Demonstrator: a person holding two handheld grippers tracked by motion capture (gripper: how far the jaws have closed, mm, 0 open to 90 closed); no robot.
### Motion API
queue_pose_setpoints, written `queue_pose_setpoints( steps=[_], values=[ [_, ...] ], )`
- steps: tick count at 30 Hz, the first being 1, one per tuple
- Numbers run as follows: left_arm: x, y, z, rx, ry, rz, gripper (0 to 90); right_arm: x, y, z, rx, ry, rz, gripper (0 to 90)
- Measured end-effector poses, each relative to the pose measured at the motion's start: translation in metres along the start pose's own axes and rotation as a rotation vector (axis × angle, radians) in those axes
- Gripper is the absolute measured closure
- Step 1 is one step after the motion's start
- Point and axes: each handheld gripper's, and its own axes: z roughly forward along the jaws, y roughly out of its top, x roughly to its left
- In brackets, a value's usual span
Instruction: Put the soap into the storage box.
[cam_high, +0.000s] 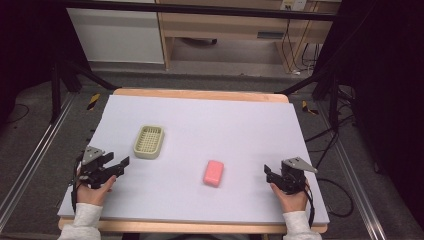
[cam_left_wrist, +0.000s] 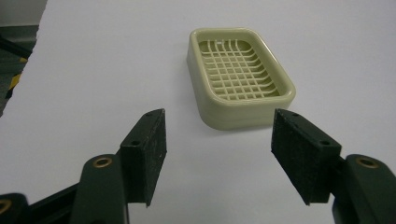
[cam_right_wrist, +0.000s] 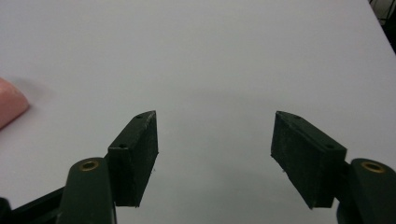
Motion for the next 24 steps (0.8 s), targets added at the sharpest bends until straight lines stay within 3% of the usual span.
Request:
queue_pose_setpoints(
  steps=[8,24],
  values=[
    [-0.018,0.012,0.003,0.003,-0.043,0.037,32.2,-0.004,-0.004,0.002,0.016,-0.007,0.001,30.2],
    [-0.051,0.045,0.004,-0.058,-0.113,0.041,29.3,-0.001,-0.006,0.002,0.019,-0.003,-0.016,26.1]
  ],
)
